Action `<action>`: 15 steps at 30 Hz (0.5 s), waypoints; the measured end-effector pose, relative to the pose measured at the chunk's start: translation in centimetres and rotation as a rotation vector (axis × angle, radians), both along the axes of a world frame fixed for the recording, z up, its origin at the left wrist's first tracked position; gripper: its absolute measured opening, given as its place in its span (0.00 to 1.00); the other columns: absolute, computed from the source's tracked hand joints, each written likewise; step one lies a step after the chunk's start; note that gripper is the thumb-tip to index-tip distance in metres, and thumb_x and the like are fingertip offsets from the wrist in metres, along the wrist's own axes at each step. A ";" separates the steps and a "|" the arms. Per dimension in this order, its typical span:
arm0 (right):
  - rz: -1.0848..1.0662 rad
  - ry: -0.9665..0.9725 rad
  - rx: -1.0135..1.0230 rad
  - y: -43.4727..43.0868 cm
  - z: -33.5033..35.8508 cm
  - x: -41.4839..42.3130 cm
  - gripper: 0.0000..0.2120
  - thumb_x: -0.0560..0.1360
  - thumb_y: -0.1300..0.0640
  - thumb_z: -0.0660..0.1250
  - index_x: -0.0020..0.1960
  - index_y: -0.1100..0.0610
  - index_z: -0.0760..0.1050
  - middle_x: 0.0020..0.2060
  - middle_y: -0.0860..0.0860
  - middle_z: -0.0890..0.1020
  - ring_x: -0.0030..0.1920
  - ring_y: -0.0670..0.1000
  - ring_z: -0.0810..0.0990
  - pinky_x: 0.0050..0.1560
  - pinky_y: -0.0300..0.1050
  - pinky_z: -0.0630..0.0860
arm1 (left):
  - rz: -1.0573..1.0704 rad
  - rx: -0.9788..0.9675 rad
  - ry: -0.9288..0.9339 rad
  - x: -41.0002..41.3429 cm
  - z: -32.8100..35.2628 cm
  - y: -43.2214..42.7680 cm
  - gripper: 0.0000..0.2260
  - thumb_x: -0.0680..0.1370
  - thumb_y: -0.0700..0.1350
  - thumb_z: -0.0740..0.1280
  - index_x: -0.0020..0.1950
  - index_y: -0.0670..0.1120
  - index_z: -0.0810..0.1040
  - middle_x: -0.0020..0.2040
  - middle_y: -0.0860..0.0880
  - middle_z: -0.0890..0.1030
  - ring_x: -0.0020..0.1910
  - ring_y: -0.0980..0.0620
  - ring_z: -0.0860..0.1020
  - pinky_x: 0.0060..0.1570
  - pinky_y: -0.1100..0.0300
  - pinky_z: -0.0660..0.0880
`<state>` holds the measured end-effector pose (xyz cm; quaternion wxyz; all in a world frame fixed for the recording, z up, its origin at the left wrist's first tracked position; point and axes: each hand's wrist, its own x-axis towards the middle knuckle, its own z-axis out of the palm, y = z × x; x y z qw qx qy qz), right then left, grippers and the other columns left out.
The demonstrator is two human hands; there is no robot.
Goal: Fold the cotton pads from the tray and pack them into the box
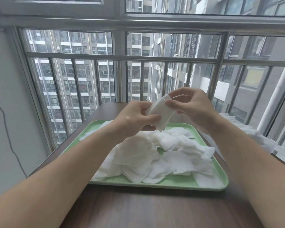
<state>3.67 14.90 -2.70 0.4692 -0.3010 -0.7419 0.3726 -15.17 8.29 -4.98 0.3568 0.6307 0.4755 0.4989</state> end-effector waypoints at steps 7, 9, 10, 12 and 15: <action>0.013 0.283 -0.250 0.5 0.0 0.0 0.07 0.74 0.58 0.72 0.52 0.56 0.79 0.49 0.55 0.84 0.53 0.55 0.82 0.52 0.51 0.79 | 0.008 0.000 -0.036 -0.2 -0.1 0.2 0.06 0.77 0.35 0.71 0.53 0.42 0.83 0.45 0.45 0.83 0.44 0.49 0.85 0.45 0.58 0.83; -0.018 0.460 -0.294 0.7 0.2 0.1 0.06 0.78 0.62 0.68 0.55 0.56 0.76 0.55 0.58 0.82 0.56 0.58 0.81 0.50 0.49 0.82 | 0.051 -0.002 -0.019 -0.2 -0.1 0.2 0.05 0.78 0.36 0.71 0.52 0.44 0.83 0.45 0.46 0.84 0.43 0.51 0.84 0.42 0.59 0.82; 0.001 0.556 -0.320 0.7 0.4 0.2 0.08 0.79 0.63 0.67 0.57 0.56 0.75 0.57 0.60 0.80 0.55 0.58 0.81 0.46 0.46 0.82 | 0.074 -0.006 -0.017 -0.2 -0.2 0.2 0.05 0.78 0.36 0.71 0.51 0.45 0.83 0.45 0.46 0.84 0.42 0.52 0.84 0.41 0.59 0.81; 0.090 0.668 -0.372 0.4 0.8 0.7 0.10 0.79 0.63 0.67 0.59 0.57 0.73 0.57 0.62 0.79 0.51 0.57 0.81 0.40 0.42 0.80 | 0.110 -0.018 -0.030 -0.3 -0.3 0.4 0.06 0.77 0.36 0.70 0.50 0.46 0.83 0.45 0.46 0.83 0.40 0.52 0.84 0.37 0.60 0.80; 0.216 0.500 -0.380 -0.1 1.0 0.7 0.14 0.75 0.61 0.70 0.60 0.57 0.75 0.50 0.57 0.84 0.49 0.56 0.82 0.40 0.43 0.79 | 0.124 -0.032 -0.052 -0.3 -0.3 0.4 0.06 0.77 0.36 0.70 0.49 0.47 0.83 0.45 0.46 0.84 0.40 0.51 0.84 0.36 0.60 0.80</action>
